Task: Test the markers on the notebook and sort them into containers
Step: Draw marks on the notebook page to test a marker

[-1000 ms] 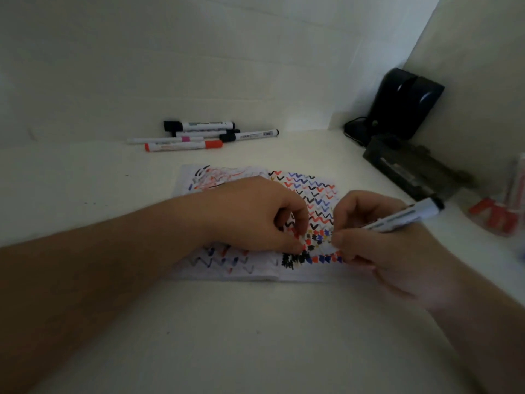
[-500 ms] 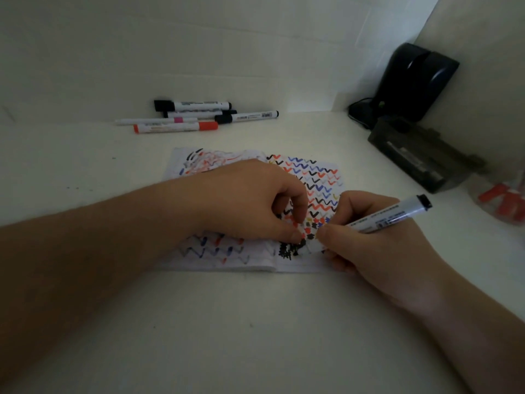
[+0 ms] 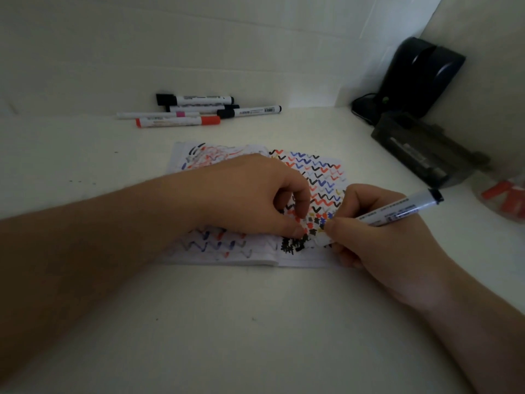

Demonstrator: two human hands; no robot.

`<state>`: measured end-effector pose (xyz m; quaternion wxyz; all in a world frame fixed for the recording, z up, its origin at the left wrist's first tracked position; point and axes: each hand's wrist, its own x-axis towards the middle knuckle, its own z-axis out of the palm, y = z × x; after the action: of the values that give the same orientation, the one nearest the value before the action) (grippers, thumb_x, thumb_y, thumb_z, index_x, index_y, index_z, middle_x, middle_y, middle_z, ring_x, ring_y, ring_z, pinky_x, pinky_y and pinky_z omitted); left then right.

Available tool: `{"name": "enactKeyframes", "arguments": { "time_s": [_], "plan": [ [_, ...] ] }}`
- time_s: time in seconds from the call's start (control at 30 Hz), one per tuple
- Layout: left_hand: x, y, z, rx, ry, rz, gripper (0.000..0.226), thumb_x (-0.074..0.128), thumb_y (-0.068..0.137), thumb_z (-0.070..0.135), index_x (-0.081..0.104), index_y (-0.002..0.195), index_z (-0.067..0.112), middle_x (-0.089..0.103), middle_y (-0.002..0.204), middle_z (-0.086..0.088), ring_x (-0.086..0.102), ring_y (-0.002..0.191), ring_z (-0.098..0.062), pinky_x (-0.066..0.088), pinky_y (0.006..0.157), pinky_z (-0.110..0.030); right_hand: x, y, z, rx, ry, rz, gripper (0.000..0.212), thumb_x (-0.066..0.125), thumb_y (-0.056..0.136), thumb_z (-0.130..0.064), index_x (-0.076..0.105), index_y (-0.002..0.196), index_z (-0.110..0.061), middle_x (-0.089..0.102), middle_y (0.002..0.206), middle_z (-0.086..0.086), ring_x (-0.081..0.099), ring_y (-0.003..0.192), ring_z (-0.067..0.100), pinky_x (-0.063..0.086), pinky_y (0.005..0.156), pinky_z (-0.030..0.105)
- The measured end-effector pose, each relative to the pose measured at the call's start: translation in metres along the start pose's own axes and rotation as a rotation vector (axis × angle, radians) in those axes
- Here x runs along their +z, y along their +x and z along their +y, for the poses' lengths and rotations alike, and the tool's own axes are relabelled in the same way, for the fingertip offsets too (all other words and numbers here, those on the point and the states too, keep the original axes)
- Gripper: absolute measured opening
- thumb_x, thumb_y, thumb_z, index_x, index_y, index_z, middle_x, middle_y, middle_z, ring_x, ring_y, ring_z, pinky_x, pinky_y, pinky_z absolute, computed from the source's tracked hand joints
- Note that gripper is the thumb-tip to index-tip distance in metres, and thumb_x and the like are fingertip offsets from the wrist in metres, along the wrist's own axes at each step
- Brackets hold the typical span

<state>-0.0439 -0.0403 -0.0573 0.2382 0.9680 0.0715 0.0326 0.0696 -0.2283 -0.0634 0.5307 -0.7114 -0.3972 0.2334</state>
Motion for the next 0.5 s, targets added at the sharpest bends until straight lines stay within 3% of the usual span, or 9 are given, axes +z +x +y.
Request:
{"name": "enactKeyframes", "arguments": {
  "time_s": [0.13, 0.33, 0.4, 0.5],
  "plan": [
    [0.000, 0.000, -0.001, 0.003, 0.001, 0.001, 0.026, 0.076, 0.078, 0.064, 0.065, 0.096, 0.049, 0.063, 0.089, 0.017, 0.059, 0.082, 0.002, 0.049, 0.072, -0.026, 0.000, 0.001, 0.003, 0.001, 0.008, -0.010, 0.026, 0.070, 0.082, 0.009, 0.051, 0.065, 0.004, 0.055, 0.055, 0.024, 0.050, 0.046, 0.024, 0.040, 0.050, 0.035],
    [0.002, -0.002, 0.000, 0.015, -0.015, 0.011, 0.025, 0.073, 0.084, 0.058, 0.061, 0.104, 0.050, 0.063, 0.090, 0.018, 0.058, 0.081, 0.002, 0.046, 0.068, -0.024, -0.002, 0.002, 0.002, 0.024, 0.070, -0.063, 0.026, 0.070, 0.075, -0.004, 0.049, 0.060, -0.006, 0.053, 0.055, 0.017, 0.046, 0.046, 0.021, 0.038, 0.045, 0.027],
    [0.002, -0.005, -0.001, 0.010, -0.083, 0.040, 0.028, 0.067, 0.095, 0.039, 0.051, 0.113, 0.053, 0.062, 0.098, 0.020, 0.057, 0.084, 0.002, 0.046, 0.072, -0.026, -0.007, 0.006, 0.002, 0.083, 0.244, -0.090, 0.026, 0.069, 0.074, -0.004, 0.048, 0.059, -0.010, 0.046, 0.053, 0.015, 0.039, 0.042, 0.016, 0.033, 0.040, 0.019],
    [-0.002, -0.011, -0.003, 0.004, -0.188, 0.100, 0.055, 0.049, 0.101, 0.003, 0.036, 0.125, 0.051, 0.060, 0.112, 0.023, 0.059, 0.100, -0.002, 0.053, 0.087, -0.035, -0.020, 0.010, 0.003, 0.098, 0.501, -0.166, 0.027, 0.082, 0.076, -0.010, 0.055, 0.073, -0.011, 0.041, 0.054, 0.005, 0.031, 0.043, 0.014, 0.023, 0.040, 0.020]
  ]
}}
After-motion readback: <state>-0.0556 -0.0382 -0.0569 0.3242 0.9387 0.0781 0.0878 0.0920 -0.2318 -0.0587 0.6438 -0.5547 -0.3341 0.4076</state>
